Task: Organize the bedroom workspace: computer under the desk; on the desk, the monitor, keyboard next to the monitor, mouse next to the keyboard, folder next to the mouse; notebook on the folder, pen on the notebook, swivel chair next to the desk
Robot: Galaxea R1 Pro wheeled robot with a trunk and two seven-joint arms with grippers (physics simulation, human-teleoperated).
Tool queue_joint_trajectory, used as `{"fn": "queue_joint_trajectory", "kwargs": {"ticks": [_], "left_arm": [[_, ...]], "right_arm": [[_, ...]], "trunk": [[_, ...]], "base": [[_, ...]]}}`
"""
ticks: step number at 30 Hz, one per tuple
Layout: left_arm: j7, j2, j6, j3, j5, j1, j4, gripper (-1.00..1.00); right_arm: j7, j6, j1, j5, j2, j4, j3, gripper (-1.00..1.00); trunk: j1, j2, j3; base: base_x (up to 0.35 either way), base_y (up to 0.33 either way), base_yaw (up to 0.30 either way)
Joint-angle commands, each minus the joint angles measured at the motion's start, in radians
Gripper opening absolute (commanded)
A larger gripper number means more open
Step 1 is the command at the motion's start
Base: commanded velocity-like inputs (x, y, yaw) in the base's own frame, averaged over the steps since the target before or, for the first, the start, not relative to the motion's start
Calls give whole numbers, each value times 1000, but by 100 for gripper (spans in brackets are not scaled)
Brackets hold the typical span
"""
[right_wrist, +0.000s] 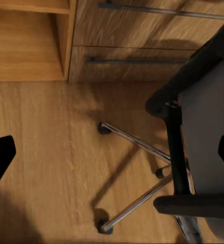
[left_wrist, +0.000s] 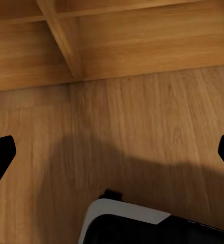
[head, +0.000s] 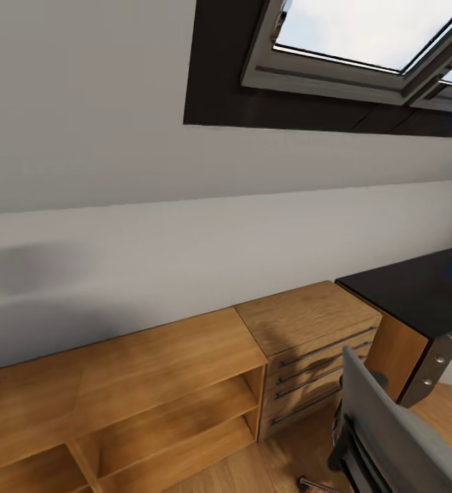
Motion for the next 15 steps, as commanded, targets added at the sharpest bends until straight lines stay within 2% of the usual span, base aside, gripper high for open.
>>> {"fn": "queue_joint_trajectory", "kwargs": {"ticks": [1,6,15], "left_arm": [[9,1,-2,-9,3,0,-2,100],[9,1,-2,-9,3,0,-2,100],[9,1,-2,-8,3,0,-2,100]], "right_arm": [[-3,-3,-1,-6,1,2,9,100],[-3,-3,-1,-6,1,2,9,100],[-3,-2,-1,-6,1,2,9,100]], "trunk": [[1,-2,-2],[1,-2,-2],[1,-2,-2]], "base": [[0,38,-300],[47,127,-300],[135,264,-300]]}}
